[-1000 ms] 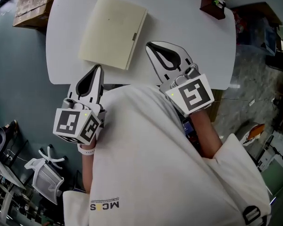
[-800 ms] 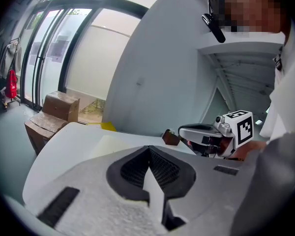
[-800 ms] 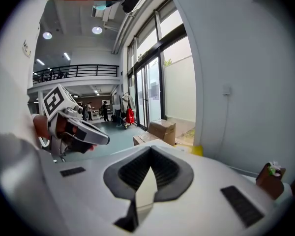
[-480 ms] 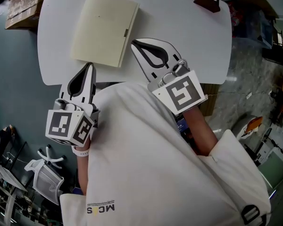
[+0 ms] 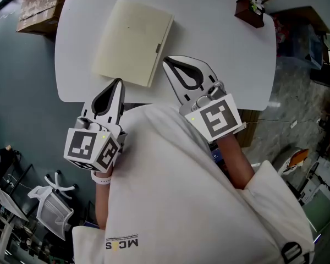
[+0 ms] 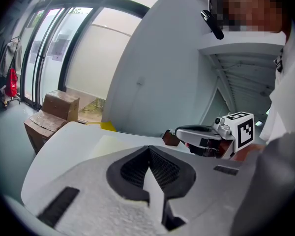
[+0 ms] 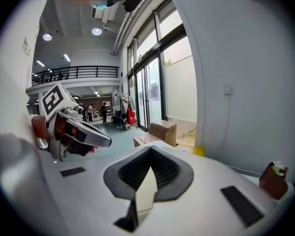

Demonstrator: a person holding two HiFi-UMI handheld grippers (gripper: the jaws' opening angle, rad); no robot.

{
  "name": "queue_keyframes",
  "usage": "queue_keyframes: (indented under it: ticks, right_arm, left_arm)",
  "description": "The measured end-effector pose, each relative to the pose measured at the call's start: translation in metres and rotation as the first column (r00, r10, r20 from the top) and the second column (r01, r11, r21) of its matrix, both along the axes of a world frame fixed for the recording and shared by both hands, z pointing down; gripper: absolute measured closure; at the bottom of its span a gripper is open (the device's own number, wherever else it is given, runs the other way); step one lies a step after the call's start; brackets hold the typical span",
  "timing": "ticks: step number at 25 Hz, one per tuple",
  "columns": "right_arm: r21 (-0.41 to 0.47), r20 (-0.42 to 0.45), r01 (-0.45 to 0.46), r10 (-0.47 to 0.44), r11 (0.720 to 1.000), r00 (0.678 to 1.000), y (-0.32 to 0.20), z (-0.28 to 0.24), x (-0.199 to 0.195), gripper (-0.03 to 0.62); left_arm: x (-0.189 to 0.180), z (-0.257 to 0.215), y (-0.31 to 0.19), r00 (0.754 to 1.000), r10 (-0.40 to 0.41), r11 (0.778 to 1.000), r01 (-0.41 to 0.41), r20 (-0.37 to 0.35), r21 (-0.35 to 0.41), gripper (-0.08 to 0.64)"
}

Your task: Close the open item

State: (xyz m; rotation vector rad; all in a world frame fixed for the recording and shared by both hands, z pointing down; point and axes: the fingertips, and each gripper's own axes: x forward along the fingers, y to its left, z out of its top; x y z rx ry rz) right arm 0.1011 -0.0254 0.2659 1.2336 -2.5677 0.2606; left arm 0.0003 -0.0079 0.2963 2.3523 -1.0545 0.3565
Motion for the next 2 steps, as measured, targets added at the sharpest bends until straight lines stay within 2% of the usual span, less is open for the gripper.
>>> queue_keyframes:
  ticks: [2]
  right_arm:
    - [-0.005, -0.001, -0.003, 0.003, 1.0, 1.0, 0.0009, 0.0002, -0.0008, 0.577]
  left_arm:
    - [0.0006, 0.0004, 0.0012, 1.0, 0.008, 1.0, -0.008, 0.0, -0.002, 0.535]
